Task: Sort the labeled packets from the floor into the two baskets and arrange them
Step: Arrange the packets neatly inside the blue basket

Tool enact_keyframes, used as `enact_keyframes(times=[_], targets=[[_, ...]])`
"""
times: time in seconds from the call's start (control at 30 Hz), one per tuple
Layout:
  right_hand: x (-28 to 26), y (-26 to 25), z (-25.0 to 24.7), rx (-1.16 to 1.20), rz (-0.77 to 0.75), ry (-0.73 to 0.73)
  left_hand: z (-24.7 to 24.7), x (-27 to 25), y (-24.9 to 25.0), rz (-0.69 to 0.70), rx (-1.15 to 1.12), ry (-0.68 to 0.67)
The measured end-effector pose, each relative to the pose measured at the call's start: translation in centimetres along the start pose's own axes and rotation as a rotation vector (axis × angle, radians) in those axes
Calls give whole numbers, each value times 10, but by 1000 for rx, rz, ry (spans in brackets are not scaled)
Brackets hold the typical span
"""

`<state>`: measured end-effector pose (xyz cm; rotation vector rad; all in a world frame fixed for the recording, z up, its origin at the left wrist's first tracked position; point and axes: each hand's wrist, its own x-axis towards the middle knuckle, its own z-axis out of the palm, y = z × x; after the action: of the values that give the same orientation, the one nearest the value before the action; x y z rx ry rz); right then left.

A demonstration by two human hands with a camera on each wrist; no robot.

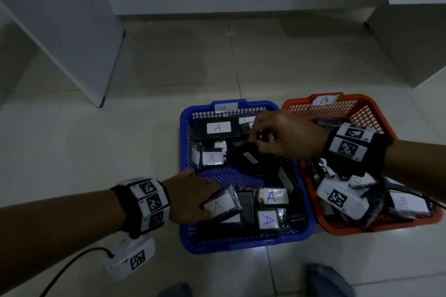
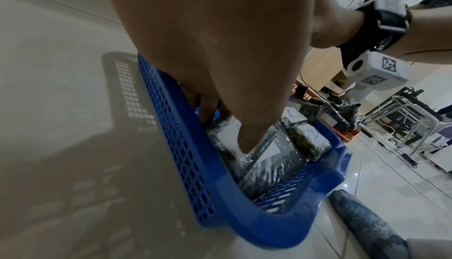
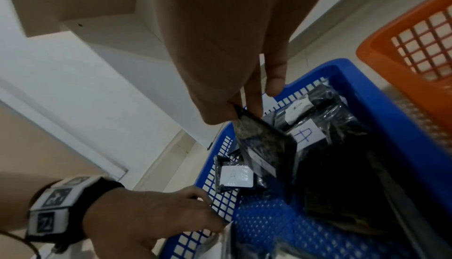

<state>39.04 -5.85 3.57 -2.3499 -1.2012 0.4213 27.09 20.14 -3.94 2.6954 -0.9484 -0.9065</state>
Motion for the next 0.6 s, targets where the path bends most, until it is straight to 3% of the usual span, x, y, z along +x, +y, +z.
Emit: enact_keyframes(times=[0.2,0.3,0.4,0.5,0.6], targets=[[-6,6,20,58,112,-51,-15,-4,-7,-16,158,153],[-11,16,21,92,168,-52,-32,-6,-15,48,88,350],[-13,23,21,100,198,-54,-40,-6,-26,-23,129,537],[-13,23,22,85,199,-73,-41,0,-37,-68,191,535],[-11,20,21,91,193,-82,-45,14,-35,-86,210,419]])
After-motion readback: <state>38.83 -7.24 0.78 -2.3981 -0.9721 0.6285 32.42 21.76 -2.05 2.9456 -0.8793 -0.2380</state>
